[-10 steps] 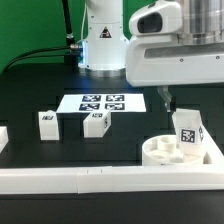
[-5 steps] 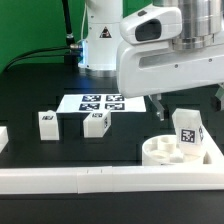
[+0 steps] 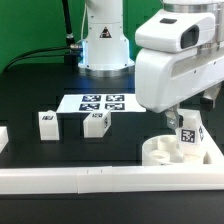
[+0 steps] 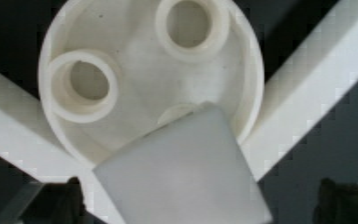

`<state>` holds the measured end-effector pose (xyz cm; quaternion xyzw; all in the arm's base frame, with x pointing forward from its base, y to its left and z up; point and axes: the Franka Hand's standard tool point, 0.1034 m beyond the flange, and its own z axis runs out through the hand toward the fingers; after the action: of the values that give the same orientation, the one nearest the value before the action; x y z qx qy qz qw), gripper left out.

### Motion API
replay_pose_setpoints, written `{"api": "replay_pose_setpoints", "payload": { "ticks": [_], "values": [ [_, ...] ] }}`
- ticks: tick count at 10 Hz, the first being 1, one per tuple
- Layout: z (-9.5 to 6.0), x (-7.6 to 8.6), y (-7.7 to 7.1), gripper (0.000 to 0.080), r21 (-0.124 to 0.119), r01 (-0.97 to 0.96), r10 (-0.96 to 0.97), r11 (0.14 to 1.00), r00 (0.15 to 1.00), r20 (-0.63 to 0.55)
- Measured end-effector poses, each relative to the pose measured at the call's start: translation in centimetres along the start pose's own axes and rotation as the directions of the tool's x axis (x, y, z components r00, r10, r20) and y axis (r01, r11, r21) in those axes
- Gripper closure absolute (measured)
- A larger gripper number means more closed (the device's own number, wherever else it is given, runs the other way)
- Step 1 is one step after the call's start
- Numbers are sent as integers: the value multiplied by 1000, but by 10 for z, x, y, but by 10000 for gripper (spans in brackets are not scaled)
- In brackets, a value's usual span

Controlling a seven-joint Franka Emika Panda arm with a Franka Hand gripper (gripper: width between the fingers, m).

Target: Assemble stool

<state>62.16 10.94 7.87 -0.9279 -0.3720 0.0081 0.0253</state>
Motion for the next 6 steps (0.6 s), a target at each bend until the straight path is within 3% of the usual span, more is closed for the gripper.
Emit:
{"api": "replay_pose_setpoints", "payload": {
  "ticks": [1,3,5,6],
  "values": [
    [9,0,3,151,-7,40,-40,999,999,-5],
    [11,0,6,151,-15,1,-1,1000,1000,-13],
    [12,-1,7,422,-13,-45,45,999,999,-13],
    [12,-1,7,464,-12,-117,117,993,993,-14]
  ]
}}
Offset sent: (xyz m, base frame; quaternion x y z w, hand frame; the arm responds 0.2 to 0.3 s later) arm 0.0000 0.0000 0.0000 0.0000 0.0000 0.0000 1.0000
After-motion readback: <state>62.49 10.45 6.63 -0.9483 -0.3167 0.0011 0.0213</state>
